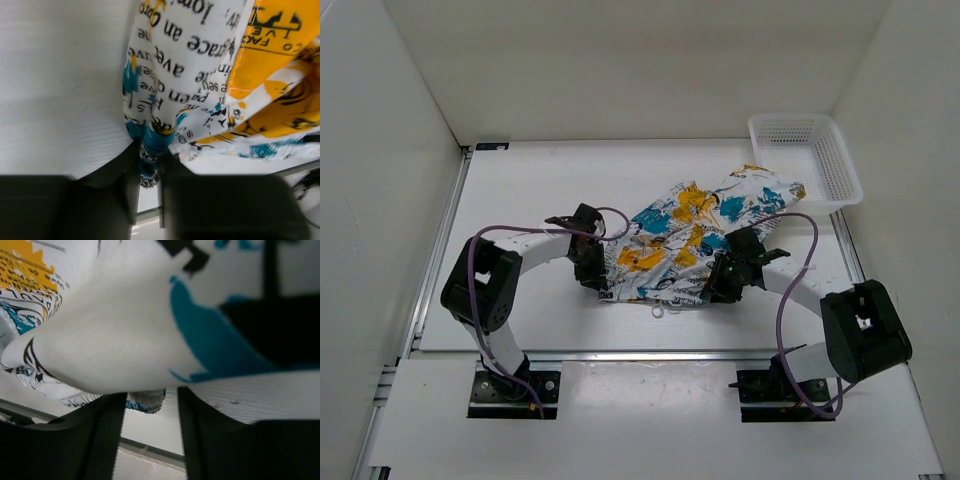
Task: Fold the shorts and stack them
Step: Flatten the shorts out, then fold the shorts
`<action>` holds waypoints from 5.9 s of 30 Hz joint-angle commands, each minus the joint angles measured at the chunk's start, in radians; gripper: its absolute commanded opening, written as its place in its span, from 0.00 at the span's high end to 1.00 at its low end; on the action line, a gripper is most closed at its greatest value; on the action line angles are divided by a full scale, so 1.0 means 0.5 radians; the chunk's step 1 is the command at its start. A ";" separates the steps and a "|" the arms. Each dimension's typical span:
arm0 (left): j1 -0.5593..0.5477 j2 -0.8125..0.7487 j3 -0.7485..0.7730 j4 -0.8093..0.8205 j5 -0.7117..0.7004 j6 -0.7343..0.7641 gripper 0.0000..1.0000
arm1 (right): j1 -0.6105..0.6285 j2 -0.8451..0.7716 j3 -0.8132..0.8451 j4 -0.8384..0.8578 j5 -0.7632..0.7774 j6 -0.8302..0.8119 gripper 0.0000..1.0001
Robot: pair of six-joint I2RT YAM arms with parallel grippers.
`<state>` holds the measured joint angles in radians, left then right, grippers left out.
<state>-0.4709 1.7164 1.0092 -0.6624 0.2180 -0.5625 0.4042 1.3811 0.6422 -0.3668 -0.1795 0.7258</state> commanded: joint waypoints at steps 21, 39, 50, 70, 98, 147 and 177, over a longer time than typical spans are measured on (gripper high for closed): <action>0.650 -0.364 2.121 -0.633 -0.028 0.021 0.90 | -0.100 0.785 3.088 -0.399 -0.193 -0.543 1.00; -0.102 -0.896 0.478 -0.337 -0.120 -0.391 0.04 | -0.584 0.165 1.280 -0.254 0.129 -0.504 0.41; 0.702 -0.718 0.488 -0.525 -0.271 -0.265 0.46 | 0.049 -0.222 0.771 -0.291 0.208 -0.409 0.51; 1.080 -0.920 0.338 -0.562 -0.151 -0.161 0.30 | 1.269 1.244 1.609 -0.300 0.874 -0.675 0.49; 0.902 -0.353 -0.058 -0.166 -0.089 -0.207 0.04 | 0.419 -0.820 0.079 -0.561 0.623 0.634 0.13; 0.742 -0.239 0.674 -0.426 -0.062 -0.228 0.90 | -0.240 -0.845 0.221 -0.141 0.611 0.599 1.00; 0.841 -1.212 2.903 -0.706 -0.580 -0.102 0.90 | -0.268 -0.903 2.615 -0.994 -0.387 -0.629 1.00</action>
<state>-0.0555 1.0260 2.4813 -1.0153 0.0288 -0.6598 0.2771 0.9237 1.9778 -0.8406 -0.4732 0.4202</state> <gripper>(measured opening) 0.111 0.013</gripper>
